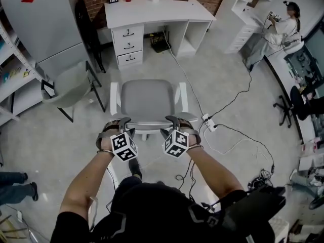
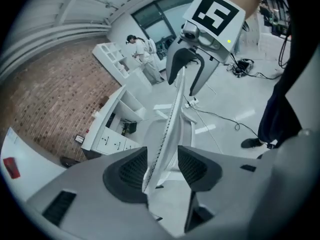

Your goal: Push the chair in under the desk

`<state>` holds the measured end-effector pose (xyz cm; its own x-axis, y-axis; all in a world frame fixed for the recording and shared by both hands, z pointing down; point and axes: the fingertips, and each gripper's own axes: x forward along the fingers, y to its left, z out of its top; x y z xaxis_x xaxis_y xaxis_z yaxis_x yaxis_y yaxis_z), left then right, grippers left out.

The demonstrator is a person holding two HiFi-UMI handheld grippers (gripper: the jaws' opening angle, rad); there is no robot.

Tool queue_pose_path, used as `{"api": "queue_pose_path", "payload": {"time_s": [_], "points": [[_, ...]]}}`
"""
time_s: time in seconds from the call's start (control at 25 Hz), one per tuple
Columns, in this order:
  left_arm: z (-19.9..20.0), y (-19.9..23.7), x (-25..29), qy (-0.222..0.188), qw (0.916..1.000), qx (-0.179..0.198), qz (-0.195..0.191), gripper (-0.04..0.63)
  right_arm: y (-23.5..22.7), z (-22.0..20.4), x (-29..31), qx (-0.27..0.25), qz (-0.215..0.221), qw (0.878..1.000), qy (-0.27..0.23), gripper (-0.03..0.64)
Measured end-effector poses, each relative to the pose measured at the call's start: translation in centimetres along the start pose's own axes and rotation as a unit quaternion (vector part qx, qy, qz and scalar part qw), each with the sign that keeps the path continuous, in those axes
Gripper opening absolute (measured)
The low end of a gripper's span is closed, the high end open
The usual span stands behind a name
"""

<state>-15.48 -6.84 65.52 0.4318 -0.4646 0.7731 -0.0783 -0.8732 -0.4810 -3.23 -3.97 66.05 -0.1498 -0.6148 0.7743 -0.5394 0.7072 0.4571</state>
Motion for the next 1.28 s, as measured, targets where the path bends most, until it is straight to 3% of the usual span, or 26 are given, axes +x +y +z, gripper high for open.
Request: {"api": "queue_pose_path", "payload": {"time_s": [0.24,0.6,0.68,0.88,1.04,1.28], "points": [[-0.3,-0.2,2.7,0.026,0.9969,0.072,-0.02,0.195,0.3,-1.4,2.4,-0.038,0.007,0.998,0.049,0.253],[-1.4,-0.9,5.2,0.051,0.9911,0.108,-0.059,0.138,0.0,-2.1,4.6,-0.064,0.009,0.995,0.079,0.195],[-1.5,-0.9,5.4,0.051,0.9883,0.129,-0.065,0.104,0.1,-2.4,5.1,-0.084,0.015,0.992,0.09,0.163],[-1.8,-1.2,5.5,0.048,0.9852,0.137,-0.092,0.094,0.6,-2.8,5.5,-0.135,0.021,0.984,0.113,0.092],[-2.0,-1.0,5.6,0.038,0.9833,0.153,-0.09,0.084,0.6,-2.7,5.6,-0.125,0.039,0.983,0.126,0.087],[-2.6,-0.5,6.2,0.045,0.9778,0.167,-0.119,0.074,0.5,-2.3,6.2,-0.1,0.044,0.984,0.138,0.091]]}}
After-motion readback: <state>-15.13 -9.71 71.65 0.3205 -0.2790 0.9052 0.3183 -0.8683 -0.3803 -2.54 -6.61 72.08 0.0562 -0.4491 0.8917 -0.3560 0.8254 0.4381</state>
